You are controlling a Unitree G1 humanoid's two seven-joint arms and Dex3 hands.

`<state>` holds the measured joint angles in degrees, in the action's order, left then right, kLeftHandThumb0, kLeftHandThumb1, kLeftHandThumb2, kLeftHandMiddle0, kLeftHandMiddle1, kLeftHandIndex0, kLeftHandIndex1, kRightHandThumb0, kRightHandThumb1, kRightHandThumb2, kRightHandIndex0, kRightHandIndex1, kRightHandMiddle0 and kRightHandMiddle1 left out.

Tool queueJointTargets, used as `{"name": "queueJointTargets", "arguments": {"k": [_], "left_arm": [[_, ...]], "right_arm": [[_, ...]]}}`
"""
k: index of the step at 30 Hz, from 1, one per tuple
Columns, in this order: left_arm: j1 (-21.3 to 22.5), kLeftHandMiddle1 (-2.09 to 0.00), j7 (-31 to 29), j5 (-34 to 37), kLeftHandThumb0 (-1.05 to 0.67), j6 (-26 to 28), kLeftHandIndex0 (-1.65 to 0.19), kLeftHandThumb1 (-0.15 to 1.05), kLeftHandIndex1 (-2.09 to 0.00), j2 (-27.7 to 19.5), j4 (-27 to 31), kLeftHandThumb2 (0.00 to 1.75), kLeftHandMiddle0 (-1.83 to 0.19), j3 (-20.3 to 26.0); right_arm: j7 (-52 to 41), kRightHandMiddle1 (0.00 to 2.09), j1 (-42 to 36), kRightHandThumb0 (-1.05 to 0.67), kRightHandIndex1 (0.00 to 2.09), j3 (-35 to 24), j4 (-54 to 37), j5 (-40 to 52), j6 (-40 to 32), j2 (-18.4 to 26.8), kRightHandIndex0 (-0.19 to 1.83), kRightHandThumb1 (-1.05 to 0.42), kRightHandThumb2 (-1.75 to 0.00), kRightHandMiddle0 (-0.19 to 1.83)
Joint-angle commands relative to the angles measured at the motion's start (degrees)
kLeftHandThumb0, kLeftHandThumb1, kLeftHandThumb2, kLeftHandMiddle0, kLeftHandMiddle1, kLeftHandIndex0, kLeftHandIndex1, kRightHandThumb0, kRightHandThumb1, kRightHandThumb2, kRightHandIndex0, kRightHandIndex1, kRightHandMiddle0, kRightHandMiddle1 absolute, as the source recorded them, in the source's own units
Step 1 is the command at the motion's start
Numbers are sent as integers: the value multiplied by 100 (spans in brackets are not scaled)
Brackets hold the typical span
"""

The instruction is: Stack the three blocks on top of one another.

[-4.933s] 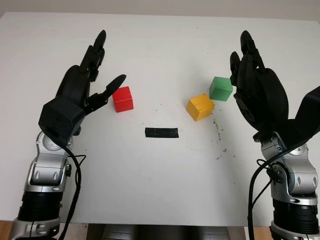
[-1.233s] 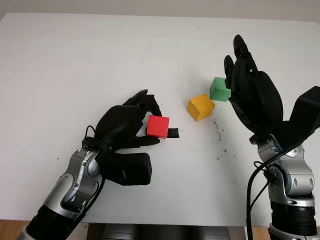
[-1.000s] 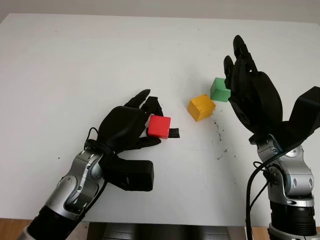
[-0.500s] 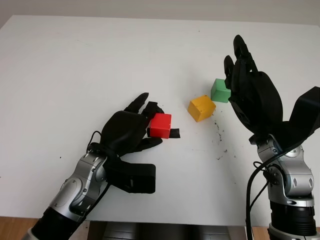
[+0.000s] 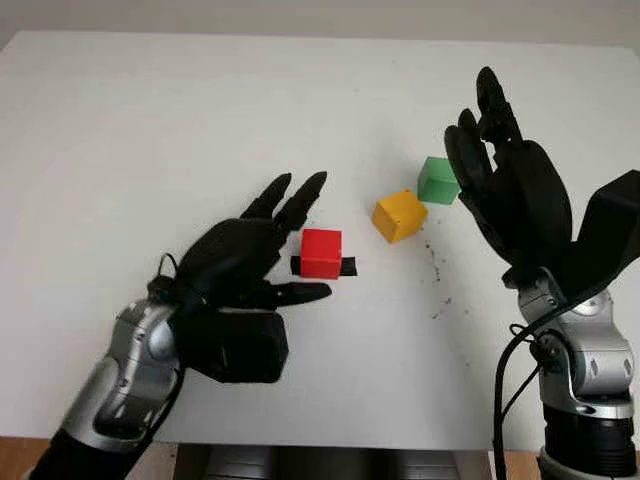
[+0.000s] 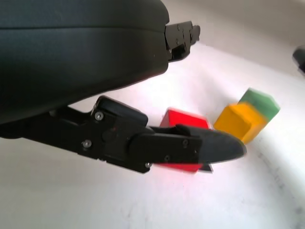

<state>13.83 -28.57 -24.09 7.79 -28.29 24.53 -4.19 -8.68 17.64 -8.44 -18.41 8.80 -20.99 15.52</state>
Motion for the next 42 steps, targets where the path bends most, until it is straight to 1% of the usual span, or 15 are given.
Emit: {"name": "queueJointTargets", "arguments": {"k": [1,3,4,7,9,11,16,18,22,25,27,30,33,39,42], "left_arm": [[110,0,-304,705,-88,146,19,105,0,-125,225,36,19,467],[281,0,-603,1651,-90,470,19,105,0,-158,251,32,19,969],[349,0,-624,1978,-91,460,19,105,0,-157,179,34,19,1163],[555,0,-416,2395,-89,270,19,105,-1,-168,-190,48,19,1490],[792,0,-58,2240,-86,205,18,105,-3,-209,-551,52,19,1567],[1055,0,251,2013,-82,100,15,105,-5,-287,-983,55,19,1523],[1716,-1,832,1384,-79,-283,15,105,-5,-459,-2256,56,19,1192],[2008,-1,936,1265,-80,-578,16,105,-5,-498,-2899,55,19,1064],[2468,0,1019,1201,-78,-874,19,105,-4,-510,-3698,55,19,890],[2746,0,1030,1162,-81,-1112,19,105,-3,-553,-4198,57,19,788],[2882,0,970,1139,-81,-1241,19,105,-1,-606,-4420,58,19,711],[3048,0,880,1108,-78,-1373,19,105,0,-709,-4658,60,19,620],[3152,-2,826,1185,-79,-1429,19,105,0,-723,-4828,61,17,634],[3322,0,875,1633,-83,-1070,19,105,-2,-523,-5175,64,19,815],[3287,0,1118,1727,-84,-1014,18,105,-3,-384,-5258,66,19,867]], "right_arm": [[-74,3,-31,-59,0,-43,-212,-121,181,208,-19,-97,-5,-15],[-211,6,11,-56,2,-22,-237,-314,297,459,-17,-94,-4,-9],[-263,8,41,-56,2,-5,-236,-439,328,591,-16,-93,-3,-7],[-422,11,155,-58,5,118,-115,-999,610,1071,-11,-89,-3,-1],[-642,13,315,-61,6,271,14,-1487,760,1551,-9,-88,-4,2],[-887,16,477,-63,6,375,123,-1790,752,1896,-9,-86,-3,7],[-1473,20,909,-56,6,554,608,-2024,1066,2387,-8,-78,-3,20],[-1711,19,1108,-54,6,718,817,-2179,1209,2561,-8,-76,-3,21],[-1960,19,1380,-56,8,1059,1278,-2666,1847,2906,-3,-73,-4,25],[-2044,18,1539,-62,9,1304,1559,-3108,2343,3137,-1,-74,-5,29],[-2078,19,1610,-66,10,1421,1678,-3367,2603,3243,2,-75,-6,33],[-2203,17,1685,-65,10,1564,1784,-3632,2910,3355,5,-75,-6,40],[-2327,14,1772,-68,8,1677,1899,-3853,3123,3427,4,-77,-6,41],[-2349,11,1884,-65,7,1841,2058,-4246,3317,3368,5,-78,-6,44],[-2291,10,1913,-61,7,1882,2154,-4301,3313,3260,5,-78,-5,46]]}}
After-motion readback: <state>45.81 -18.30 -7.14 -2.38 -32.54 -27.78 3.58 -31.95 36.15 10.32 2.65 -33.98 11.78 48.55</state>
